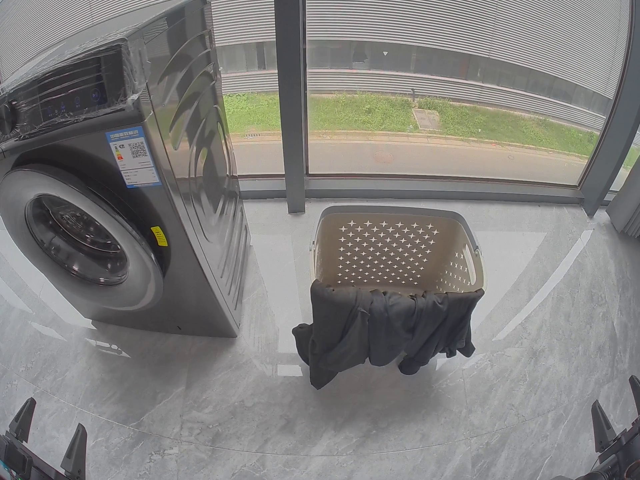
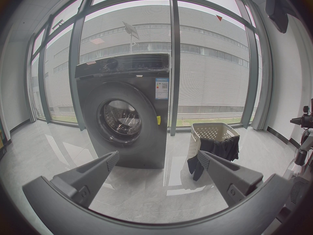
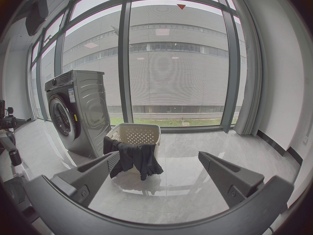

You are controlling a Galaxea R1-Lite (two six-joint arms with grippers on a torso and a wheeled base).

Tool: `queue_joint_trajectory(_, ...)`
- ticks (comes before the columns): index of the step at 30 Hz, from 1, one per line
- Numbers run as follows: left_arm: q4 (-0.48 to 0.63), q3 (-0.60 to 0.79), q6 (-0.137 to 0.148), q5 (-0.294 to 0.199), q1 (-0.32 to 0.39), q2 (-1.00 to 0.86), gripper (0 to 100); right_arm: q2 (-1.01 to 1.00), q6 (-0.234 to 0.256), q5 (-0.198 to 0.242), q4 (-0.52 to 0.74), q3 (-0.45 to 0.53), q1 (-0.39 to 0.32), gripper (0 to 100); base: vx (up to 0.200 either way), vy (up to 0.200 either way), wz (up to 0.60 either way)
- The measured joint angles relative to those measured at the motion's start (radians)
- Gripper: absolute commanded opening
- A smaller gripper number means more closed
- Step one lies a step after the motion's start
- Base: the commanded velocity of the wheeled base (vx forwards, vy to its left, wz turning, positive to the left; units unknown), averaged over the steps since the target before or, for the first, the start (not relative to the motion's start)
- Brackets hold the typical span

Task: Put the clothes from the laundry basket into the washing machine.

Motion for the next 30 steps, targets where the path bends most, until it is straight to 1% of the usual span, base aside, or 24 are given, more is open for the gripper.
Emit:
queue_joint_trajectory(12, 0.0, 0.0, 0.0, -0.001, 0.0, 0.0, 100, 0.0, 0.0, -0.001, 0.0, 0.0, 0.0, 100, 0.0, 0.0, 0.0)
queue_joint_trajectory(30, 0.0, 0.0, 0.001, -0.001, 0.001, 0.0, 100, 0.0, 0.0, -0.001, 0.0, 0.0, 0.0, 100, 0.2, 0.0, 0.0)
